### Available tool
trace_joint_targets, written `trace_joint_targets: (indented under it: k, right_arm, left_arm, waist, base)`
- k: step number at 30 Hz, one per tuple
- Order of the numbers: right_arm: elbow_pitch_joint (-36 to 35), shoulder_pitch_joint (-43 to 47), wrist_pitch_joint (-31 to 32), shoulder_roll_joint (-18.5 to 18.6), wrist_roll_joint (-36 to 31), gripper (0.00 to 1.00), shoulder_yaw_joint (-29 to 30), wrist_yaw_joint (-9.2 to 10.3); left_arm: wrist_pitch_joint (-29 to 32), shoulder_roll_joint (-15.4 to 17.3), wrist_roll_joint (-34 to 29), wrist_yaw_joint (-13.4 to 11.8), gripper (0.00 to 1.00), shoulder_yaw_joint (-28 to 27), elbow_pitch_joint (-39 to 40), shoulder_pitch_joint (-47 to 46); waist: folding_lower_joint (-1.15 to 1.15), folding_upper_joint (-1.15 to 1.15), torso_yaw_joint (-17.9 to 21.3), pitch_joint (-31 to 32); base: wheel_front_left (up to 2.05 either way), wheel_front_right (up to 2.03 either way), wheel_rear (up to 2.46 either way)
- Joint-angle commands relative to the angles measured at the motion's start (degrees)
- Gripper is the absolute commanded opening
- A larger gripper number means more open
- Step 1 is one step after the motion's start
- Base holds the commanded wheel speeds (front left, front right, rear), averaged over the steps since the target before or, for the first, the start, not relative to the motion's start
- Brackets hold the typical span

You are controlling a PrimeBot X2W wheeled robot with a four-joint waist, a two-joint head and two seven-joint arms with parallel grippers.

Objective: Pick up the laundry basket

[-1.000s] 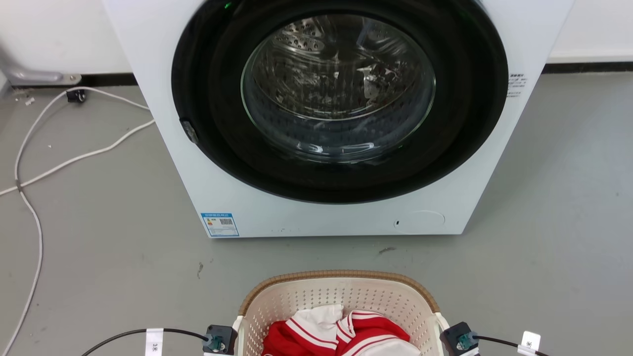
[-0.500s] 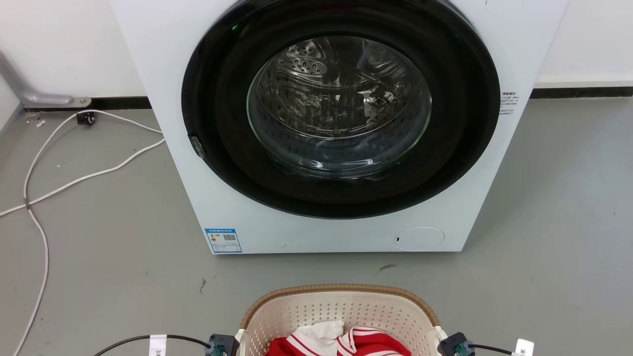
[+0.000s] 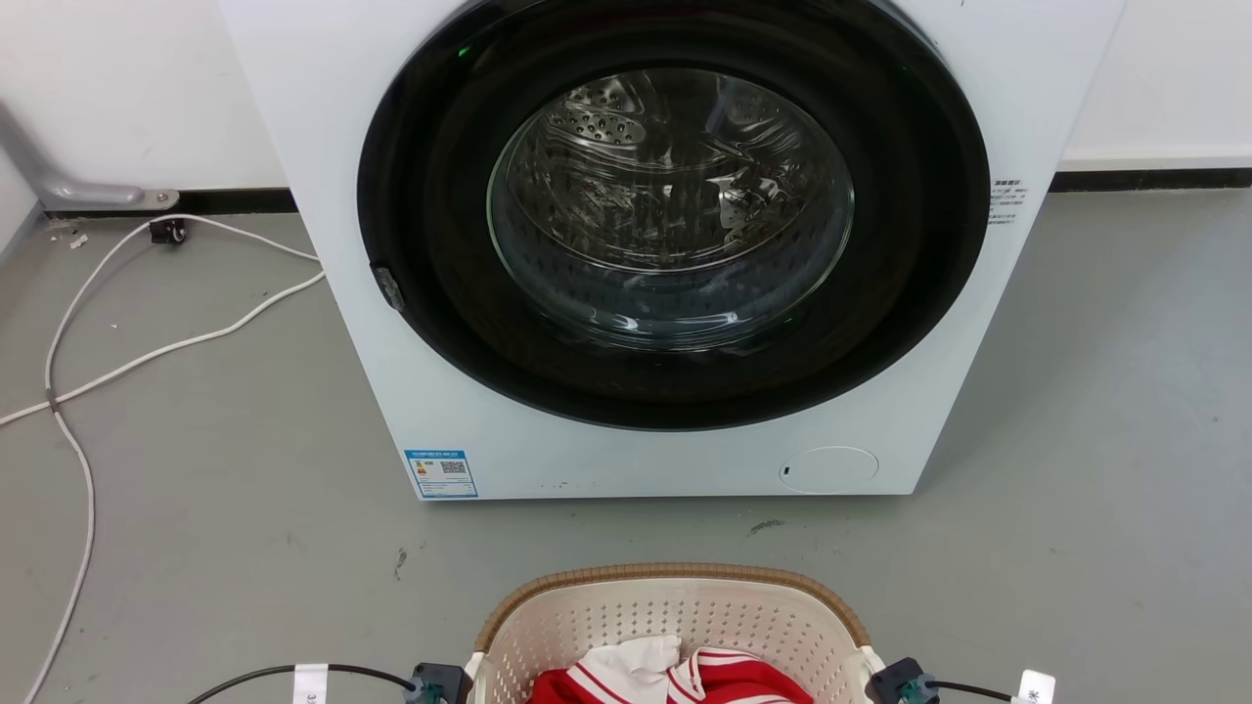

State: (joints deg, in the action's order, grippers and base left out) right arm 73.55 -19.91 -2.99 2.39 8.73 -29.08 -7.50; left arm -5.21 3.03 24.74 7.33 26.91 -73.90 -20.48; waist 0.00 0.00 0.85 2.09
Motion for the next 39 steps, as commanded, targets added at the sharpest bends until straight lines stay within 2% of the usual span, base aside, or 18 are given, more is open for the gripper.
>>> trace_joint_targets:
  k: [1,39]
  right_arm:
    - [0.44,0.29,0.2,1.04,-0.25,0.0,-0.43,0.02]
    - [0.47,0.98,0.52,1.1,-0.42,0.0,-0.1,0.02]
  left_arm:
    - [-0.56,0.91,0.21,0.19,0.0,0.34,0.31,-0.3]
    - [-1.24,2.38,5.63,0.19,0.0,5.27,0.21,-0.52]
  waist:
    - [0.0,0.0,0.05,0.01]
    - [0.0,0.0,0.44,-0.31]
  base:
    - [0.0,0.0,0.0]
    - [0.0,0.0,0.0]
